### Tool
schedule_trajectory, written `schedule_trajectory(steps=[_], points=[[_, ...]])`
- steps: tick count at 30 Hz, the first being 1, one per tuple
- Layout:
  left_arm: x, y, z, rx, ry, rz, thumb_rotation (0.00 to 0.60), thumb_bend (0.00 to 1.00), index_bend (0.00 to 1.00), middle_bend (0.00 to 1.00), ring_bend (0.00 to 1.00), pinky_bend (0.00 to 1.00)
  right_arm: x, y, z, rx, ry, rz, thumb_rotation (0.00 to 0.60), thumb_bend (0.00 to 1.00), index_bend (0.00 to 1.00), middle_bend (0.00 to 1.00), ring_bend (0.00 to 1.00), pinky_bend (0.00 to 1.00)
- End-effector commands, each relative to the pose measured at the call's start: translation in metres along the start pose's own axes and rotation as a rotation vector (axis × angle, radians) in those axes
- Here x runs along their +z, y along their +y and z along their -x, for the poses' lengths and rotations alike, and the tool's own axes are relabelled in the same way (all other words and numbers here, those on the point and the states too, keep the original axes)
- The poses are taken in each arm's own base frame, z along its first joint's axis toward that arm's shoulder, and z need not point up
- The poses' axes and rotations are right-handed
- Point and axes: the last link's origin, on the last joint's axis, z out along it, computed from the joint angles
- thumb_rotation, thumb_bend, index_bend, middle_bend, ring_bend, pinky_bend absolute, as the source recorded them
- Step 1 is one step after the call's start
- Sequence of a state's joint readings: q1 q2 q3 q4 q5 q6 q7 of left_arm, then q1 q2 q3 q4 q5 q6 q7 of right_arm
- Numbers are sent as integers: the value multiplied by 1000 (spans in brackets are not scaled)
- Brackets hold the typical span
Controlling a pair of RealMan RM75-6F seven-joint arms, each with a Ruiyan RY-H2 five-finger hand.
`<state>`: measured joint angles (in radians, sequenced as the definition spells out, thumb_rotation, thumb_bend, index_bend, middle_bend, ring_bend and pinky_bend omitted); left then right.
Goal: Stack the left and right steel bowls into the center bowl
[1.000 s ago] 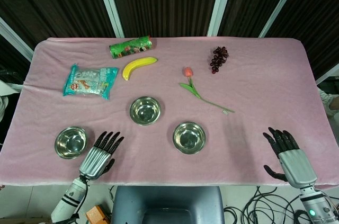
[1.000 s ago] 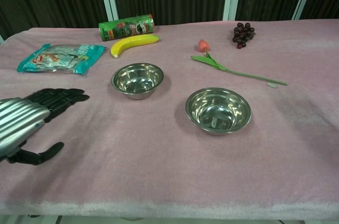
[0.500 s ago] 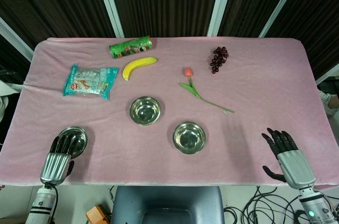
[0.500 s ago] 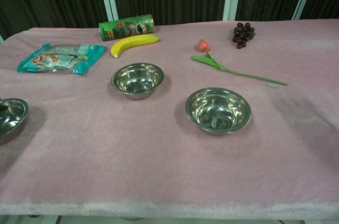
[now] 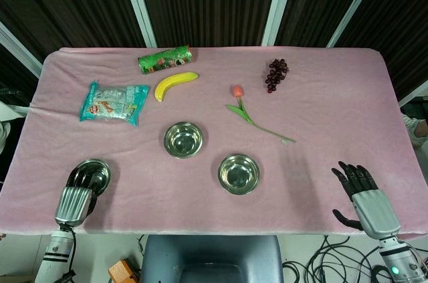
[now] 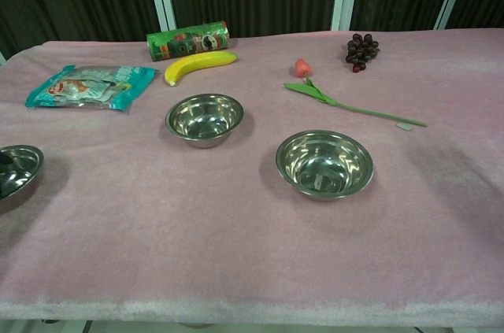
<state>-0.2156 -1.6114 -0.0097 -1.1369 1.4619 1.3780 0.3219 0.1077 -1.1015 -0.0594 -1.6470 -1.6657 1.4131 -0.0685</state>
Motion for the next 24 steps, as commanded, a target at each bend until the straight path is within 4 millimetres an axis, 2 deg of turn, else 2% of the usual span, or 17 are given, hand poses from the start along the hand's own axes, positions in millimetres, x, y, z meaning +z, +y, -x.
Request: schedule_trajectory(steps=[1,8,14,18,22,24], points=[[8,2,-1,-40,46,1,600,433,675,265,160,148,0,0,0,-1,-1,-1,600,366,0,0,0,0],[19,2,-7,-106,111,9,600,426,751,312,179,150,1,0,1,-3,-4,1,600,366,0,0,0,0],[35,9,-29,-198,196,30,600,413,755,309,179,150,1,0,1,-4,-8,2,600,366,0,0,0,0],[61,30,-52,-251,260,72,600,409,755,311,179,151,2,0,2,-4,-12,1,600,366,0,0,0,0],[72,40,-58,-254,265,85,600,408,754,311,179,150,2,0,1,-3,-11,1,600,365,0,0,0,0],[86,56,-66,-253,269,109,600,408,752,313,179,151,2,1,0,-1,-8,5,600,366,0,0,0,0]])
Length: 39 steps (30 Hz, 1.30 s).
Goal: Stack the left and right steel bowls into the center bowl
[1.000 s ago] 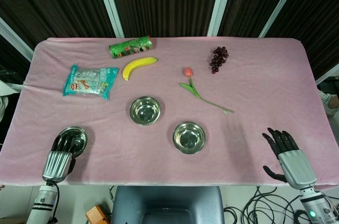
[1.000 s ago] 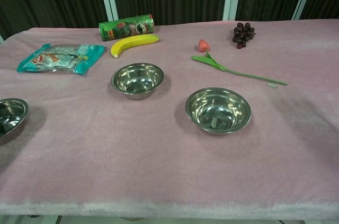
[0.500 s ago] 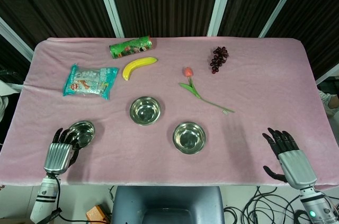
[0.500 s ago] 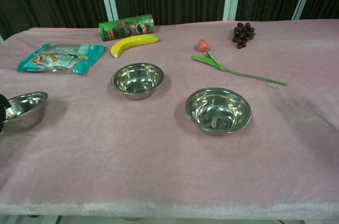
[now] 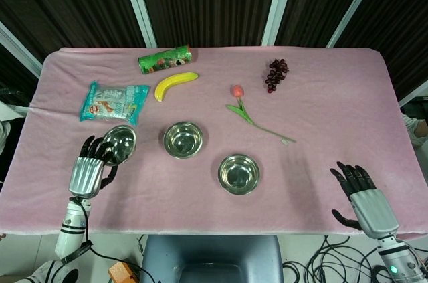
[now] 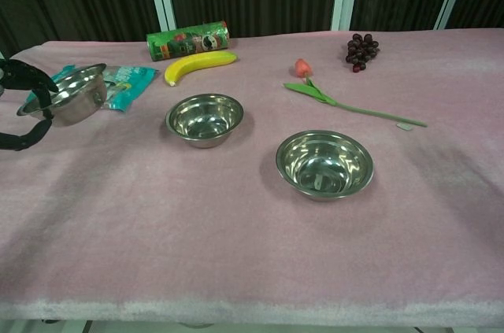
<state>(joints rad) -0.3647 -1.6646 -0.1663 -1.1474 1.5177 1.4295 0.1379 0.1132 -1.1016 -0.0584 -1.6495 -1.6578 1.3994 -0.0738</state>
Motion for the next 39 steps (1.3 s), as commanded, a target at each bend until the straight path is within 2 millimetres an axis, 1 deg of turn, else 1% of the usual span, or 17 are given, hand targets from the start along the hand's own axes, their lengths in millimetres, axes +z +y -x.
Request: schedule_trajectory(steps=[1,3,6,9,12,15,19,22,24,26,27,32,34,36,38,39], points=[[28,26,2,-4,1,33,600,407,750,314,179,151,0,2,-1,3,4,6,600,366,0,0,0,0],[46,45,8,5,-9,48,600,408,743,315,178,151,0,4,-2,6,4,13,600,366,0,0,0,0],[75,76,28,23,-52,56,600,408,735,315,179,151,0,10,-5,13,5,27,600,365,0,0,0,0],[89,94,41,41,-70,56,600,407,731,316,179,151,-1,12,-6,17,3,31,600,366,0,0,0,0],[93,106,49,44,-81,70,600,406,723,315,179,151,-3,15,-9,23,8,36,600,366,0,0,0,0],[94,114,58,59,-94,82,600,405,695,313,178,151,-5,19,-11,31,18,48,600,366,0,0,0,0],[92,116,65,67,-103,88,600,405,651,309,178,150,-7,21,-14,38,28,53,600,366,0,0,0,0],[88,121,68,72,-107,112,600,408,602,302,177,150,-9,22,-15,41,31,53,600,366,0,0,0,0],[83,125,70,76,-111,131,600,410,522,293,171,149,-9,22,-15,41,29,51,600,365,0,0,0,0],[80,128,71,74,-116,144,600,409,394,281,163,149,-9,22,-15,41,28,50,600,366,0,0,0,0],[77,132,71,68,-118,156,600,408,350,277,160,149,-9,21,-14,40,27,48,600,366,0,0,0,0],[71,143,67,62,-110,185,600,407,49,236,126,145,-8,19,-13,40,21,38,600,366,0,0,0,0],[70,144,64,56,-104,182,600,407,1,206,108,142,-8,18,-13,40,18,33,600,366,0,0,0,0],[65,142,59,56,-105,183,600,407,0,181,95,140,-8,18,-13,40,19,28,600,366,0,0,0,0],[55,135,53,61,-118,198,600,406,0,161,81,139,-7,17,-12,39,19,24,600,366,0,0,0,0],[46,127,47,73,-127,207,600,406,0,150,71,136,-6,16,-11,39,17,20,600,366,0,0,0,0]])
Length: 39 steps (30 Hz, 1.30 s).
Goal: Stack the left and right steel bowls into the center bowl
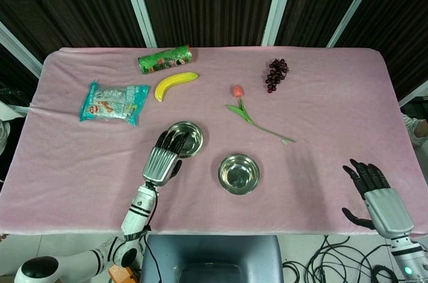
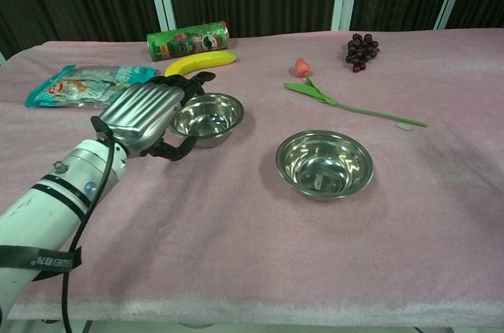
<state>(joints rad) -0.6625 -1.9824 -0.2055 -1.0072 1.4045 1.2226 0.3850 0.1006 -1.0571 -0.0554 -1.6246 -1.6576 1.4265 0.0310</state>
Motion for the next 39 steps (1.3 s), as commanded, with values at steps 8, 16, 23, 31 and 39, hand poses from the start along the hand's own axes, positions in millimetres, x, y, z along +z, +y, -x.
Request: schedule_trajectory(steps=[8,16,23,31,39], points=[[-132,-95,-45,186,-105,-120,600,407,0,92,34,114,40,-37,25,-67,-40,-158,600,366,0,0,0,0],[-214,-140,-59,65,-81,-198,600,410,0,92,35,112,111,-114,50,-168,-51,-351,600,366,150,0,0,0],[-244,-152,-66,46,3,-232,600,411,0,92,35,112,154,-168,79,-197,-122,-444,600,365,383,0,0,0],[-248,-159,-70,42,14,-255,600,410,0,92,36,111,169,-194,100,-199,-135,-494,600,367,574,0,0,0],[-248,-161,-71,37,17,-263,600,410,0,93,38,112,175,-192,106,-209,-99,-492,600,488,773,58,0,0]])
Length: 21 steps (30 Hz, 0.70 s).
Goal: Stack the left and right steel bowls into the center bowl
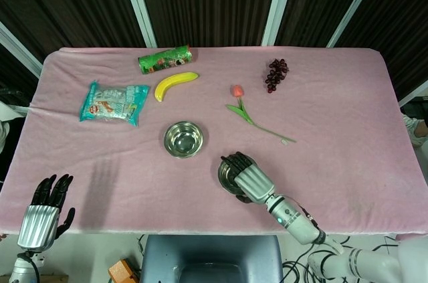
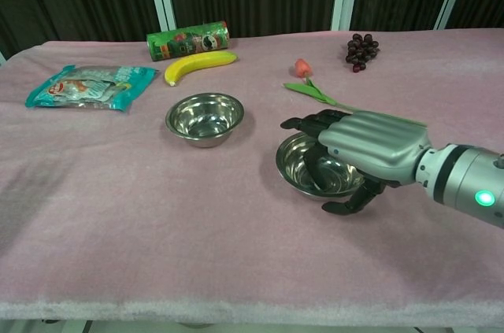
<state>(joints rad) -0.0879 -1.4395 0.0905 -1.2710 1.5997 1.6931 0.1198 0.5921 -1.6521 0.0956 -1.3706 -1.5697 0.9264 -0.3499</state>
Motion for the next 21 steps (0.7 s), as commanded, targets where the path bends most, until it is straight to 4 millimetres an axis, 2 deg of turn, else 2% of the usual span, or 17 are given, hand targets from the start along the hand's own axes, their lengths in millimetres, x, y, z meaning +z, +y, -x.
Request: schedule_trajectory(steps=[1,4,8,11,17,21], points=[[0,0,0,-1,-1,0,600,409,0,93,37,112,1,2,0,-10,23,2,600,538,792,70,0,0],[-1,-1,1,7,-11,-3,600,415,0,93,38,111,2,7,-3,-13,35,13,600,610,816,79,0,0],[-1,-1,0,3,-13,-5,600,417,0,93,38,111,6,12,-11,-13,62,26,600,614,823,83,0,0],[-1,-2,0,-1,-10,-8,600,417,0,93,38,111,14,15,-25,-12,100,38,600,614,823,83,0,0],[0,-5,0,-4,-14,-17,600,418,0,93,38,112,51,4,-67,-32,180,54,600,614,821,83,0,0],[1,-7,-1,-5,-10,-29,600,418,0,93,38,111,93,-23,-95,-12,215,46,600,615,818,89,0,0]])
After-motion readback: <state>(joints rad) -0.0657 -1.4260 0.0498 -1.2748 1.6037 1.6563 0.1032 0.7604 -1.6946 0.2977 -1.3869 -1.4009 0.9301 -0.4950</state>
